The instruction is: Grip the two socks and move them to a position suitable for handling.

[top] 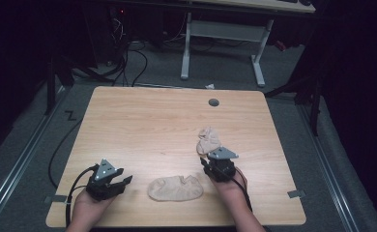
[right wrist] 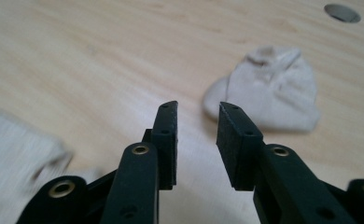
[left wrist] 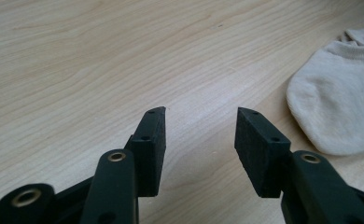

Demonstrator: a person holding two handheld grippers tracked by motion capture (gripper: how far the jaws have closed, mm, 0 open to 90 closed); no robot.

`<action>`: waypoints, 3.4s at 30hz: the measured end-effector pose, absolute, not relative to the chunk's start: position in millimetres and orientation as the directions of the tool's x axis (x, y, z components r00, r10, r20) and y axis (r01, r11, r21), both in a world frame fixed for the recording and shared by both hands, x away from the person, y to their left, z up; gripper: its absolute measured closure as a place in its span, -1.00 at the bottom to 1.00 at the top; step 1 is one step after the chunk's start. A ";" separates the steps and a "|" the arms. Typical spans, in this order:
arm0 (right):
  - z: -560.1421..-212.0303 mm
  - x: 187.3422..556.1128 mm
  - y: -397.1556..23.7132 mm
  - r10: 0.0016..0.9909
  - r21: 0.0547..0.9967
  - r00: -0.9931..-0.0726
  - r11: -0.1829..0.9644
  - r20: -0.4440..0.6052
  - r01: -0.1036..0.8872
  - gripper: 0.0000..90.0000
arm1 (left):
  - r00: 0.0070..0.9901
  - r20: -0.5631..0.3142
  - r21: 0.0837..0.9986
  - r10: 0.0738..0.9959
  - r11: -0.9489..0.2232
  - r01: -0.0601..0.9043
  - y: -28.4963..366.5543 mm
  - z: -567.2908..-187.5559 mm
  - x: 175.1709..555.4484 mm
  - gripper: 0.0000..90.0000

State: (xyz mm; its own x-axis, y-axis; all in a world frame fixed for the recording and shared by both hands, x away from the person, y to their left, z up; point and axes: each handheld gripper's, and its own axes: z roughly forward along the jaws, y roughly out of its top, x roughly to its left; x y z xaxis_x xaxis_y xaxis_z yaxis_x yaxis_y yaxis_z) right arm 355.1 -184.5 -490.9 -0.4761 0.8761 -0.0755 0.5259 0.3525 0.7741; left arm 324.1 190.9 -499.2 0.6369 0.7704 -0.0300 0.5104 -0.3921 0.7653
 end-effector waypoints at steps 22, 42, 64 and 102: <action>-506.9 417.6 -181.0 0.896 0.652 -0.419 0.405 -0.146 0.641 0.93 | 0.659 -0.004 0.767 0.752 -0.421 0.485 185.2 -497.8 321.4 0.18; -481.6 370.1 -205.7 0.903 0.781 -0.424 0.317 -0.074 0.538 0.96 | 0.662 0.002 0.752 0.750 -0.437 0.493 180.1 -503.0 322.3 0.18; -507.4 364.8 -235.3 0.934 0.748 -0.352 0.273 -0.056 0.605 0.73 | 0.668 0.007 0.747 0.744 -0.448 0.491 180.0 -503.2 321.5 0.18; -517.2 399.4 -182.6 0.897 0.658 -0.436 0.370 -0.070 0.655 -0.04 | 0.662 0.005 0.741 0.750 -0.447 0.500 181.4 -504.9 321.2 0.18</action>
State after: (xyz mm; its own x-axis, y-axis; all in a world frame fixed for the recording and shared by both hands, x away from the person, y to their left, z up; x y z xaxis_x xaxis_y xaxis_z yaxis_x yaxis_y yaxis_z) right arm 399.4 -182.6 -517.2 -0.4361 0.8971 -0.0704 0.6555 0.3703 0.6582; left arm 321.2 181.4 -504.9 0.6619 0.7496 0.0052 0.5005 -0.4471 0.7414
